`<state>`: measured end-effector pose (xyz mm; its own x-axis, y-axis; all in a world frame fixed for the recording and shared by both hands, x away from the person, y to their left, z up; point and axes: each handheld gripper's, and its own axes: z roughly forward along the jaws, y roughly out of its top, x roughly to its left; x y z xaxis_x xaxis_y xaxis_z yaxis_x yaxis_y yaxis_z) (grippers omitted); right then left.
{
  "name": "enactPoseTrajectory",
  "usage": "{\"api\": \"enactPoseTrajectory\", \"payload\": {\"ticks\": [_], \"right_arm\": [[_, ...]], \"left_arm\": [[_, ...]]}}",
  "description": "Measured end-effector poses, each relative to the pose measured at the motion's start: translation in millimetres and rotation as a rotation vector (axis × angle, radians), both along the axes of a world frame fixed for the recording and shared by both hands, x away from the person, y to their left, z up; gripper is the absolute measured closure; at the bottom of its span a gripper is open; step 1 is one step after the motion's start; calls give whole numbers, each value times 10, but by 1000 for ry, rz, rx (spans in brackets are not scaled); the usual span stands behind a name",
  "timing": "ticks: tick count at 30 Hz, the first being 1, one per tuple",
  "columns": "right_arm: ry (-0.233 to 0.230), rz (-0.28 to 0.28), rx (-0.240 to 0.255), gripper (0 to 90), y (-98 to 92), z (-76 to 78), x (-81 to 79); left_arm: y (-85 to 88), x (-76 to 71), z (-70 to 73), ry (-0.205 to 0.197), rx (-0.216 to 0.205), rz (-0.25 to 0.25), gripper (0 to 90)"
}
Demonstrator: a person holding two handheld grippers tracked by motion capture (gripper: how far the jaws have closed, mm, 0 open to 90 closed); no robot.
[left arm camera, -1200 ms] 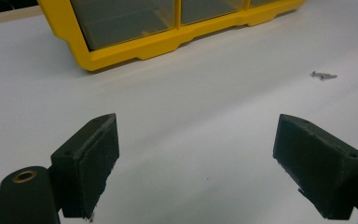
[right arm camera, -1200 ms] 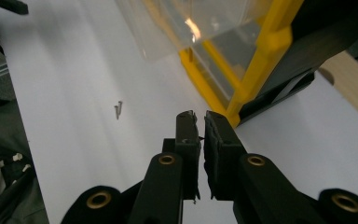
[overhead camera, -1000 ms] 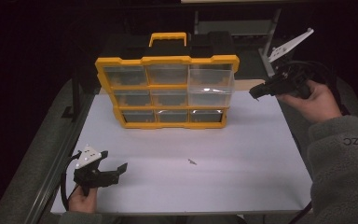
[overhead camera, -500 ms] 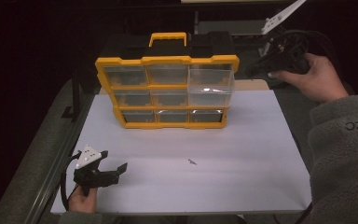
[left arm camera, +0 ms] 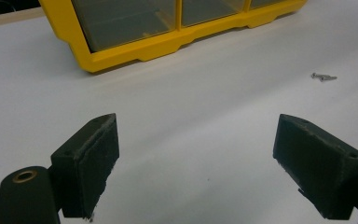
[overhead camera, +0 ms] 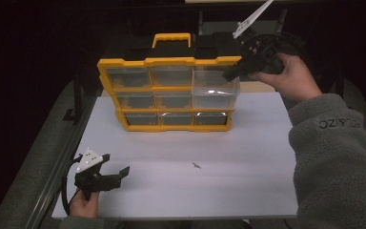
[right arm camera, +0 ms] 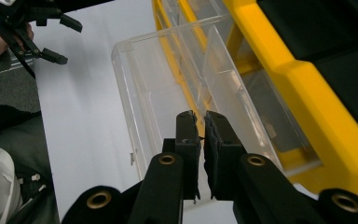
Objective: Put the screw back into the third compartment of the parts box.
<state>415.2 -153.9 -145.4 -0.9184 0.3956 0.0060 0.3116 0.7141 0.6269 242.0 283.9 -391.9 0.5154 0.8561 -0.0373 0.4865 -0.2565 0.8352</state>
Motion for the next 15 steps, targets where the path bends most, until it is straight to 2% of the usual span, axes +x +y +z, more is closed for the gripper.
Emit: {"api": "enactPoseTrajectory", "payload": {"ticks": [6,10,12,15], "right_arm": [[15,8,-4,830,109,-66,55],[24,17,-29,827,185,-138,90],[28,14,-32,761,220,-168,101],[24,11,-37,750,236,-175,107]], "left_arm": [[1,-4,7,1,-5,3,137],[12,3,8,-6,2,-2,137],[14,-1,13,-3,1,0,137],[15,0,5,-9,-10,2,137]]}}
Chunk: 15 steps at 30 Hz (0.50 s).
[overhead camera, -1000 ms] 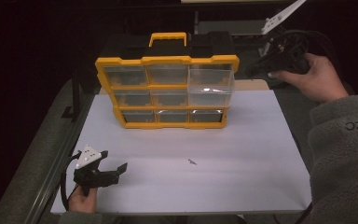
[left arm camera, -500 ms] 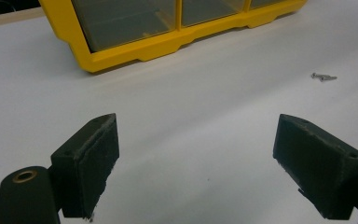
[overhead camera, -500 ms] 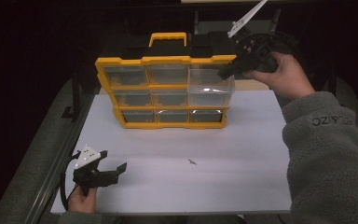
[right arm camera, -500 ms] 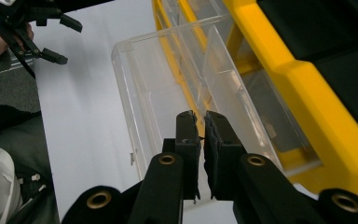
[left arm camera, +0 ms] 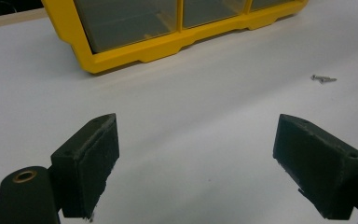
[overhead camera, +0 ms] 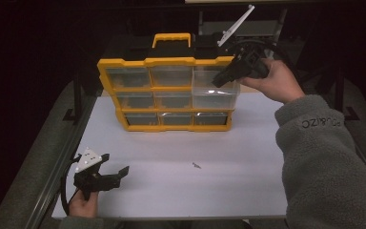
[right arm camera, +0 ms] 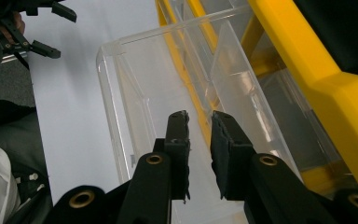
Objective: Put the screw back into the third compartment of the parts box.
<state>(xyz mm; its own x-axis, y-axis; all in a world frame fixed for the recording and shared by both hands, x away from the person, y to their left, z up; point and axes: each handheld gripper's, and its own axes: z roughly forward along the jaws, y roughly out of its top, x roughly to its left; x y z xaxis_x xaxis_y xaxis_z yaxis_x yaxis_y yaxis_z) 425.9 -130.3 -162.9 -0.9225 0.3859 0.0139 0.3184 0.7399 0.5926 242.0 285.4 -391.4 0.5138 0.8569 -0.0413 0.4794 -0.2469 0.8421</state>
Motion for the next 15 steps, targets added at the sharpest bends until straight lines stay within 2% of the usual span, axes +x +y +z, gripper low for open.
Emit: {"api": "enactPoseTrajectory", "payload": {"ticks": [5,8,15], "right_arm": [[-22,-18,40,731,-120,104,-54],[-39,-31,59,717,-245,182,-117],[-56,-78,86,681,-585,260,-345]], "left_arm": [[-2,-1,-3,2,-2,2,136],[10,-3,10,9,28,-10,136],[-11,-7,-3,-1,1,1,137]]}}
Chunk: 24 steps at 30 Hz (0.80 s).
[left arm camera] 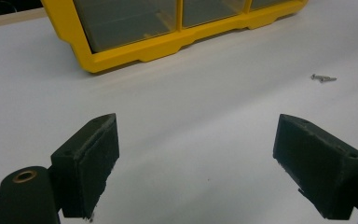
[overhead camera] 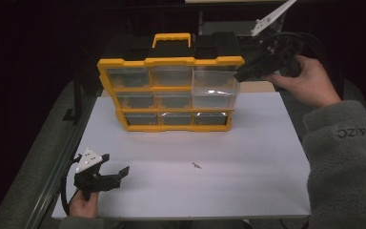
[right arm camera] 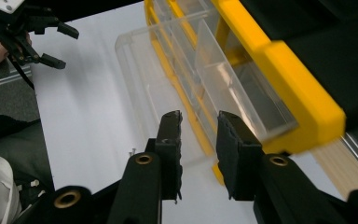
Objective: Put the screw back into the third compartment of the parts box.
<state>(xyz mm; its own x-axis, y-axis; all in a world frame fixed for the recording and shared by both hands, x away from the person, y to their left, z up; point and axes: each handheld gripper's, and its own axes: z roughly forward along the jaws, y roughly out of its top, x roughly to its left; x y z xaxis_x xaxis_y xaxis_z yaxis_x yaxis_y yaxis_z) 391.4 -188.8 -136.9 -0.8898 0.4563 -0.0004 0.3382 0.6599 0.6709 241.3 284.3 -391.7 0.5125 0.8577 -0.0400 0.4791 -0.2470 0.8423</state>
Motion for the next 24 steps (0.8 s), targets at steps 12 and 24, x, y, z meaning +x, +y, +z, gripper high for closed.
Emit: {"api": "enactPoseTrajectory", "payload": {"ticks": [12,24], "right_arm": [[-15,-53,51,607,-486,-377,-432],[32,-64,68,533,-481,-1126,-605]], "left_arm": [[-15,-4,5,3,15,-1,137],[-12,0,-6,0,15,-1,137]]}}
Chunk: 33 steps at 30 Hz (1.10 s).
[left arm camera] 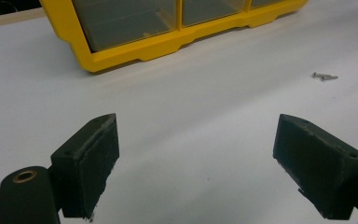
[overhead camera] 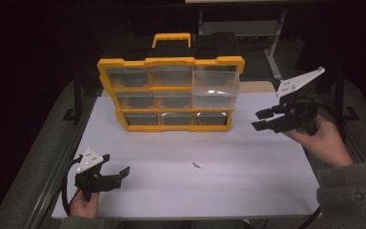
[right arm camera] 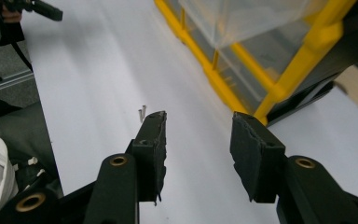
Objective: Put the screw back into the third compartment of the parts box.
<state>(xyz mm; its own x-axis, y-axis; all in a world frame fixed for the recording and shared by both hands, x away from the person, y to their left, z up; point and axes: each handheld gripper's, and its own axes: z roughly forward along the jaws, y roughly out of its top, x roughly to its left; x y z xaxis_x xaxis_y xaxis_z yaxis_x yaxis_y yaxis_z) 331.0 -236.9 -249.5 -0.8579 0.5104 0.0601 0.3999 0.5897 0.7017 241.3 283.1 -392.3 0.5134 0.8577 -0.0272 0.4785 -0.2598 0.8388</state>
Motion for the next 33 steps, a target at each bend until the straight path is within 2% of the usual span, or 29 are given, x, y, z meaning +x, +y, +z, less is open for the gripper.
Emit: {"api": "enactPoseTrajectory", "payload": {"ticks": [6,7,16,30,33], "right_arm": [[27,12,-4,507,122,-348,-30],[33,13,-6,504,145,-405,-34],[74,48,-26,495,403,-903,-63],[116,105,-72,511,863,-1338,20],[109,120,-94,523,964,-1402,47]], "left_arm": [[0,1,-3,0,-2,0,136],[8,2,1,2,10,-5,137],[1,-2,-2,6,2,-1,137],[3,-1,-2,5,-3,-1,136],[2,-1,-1,3,-6,-1,136]]}}
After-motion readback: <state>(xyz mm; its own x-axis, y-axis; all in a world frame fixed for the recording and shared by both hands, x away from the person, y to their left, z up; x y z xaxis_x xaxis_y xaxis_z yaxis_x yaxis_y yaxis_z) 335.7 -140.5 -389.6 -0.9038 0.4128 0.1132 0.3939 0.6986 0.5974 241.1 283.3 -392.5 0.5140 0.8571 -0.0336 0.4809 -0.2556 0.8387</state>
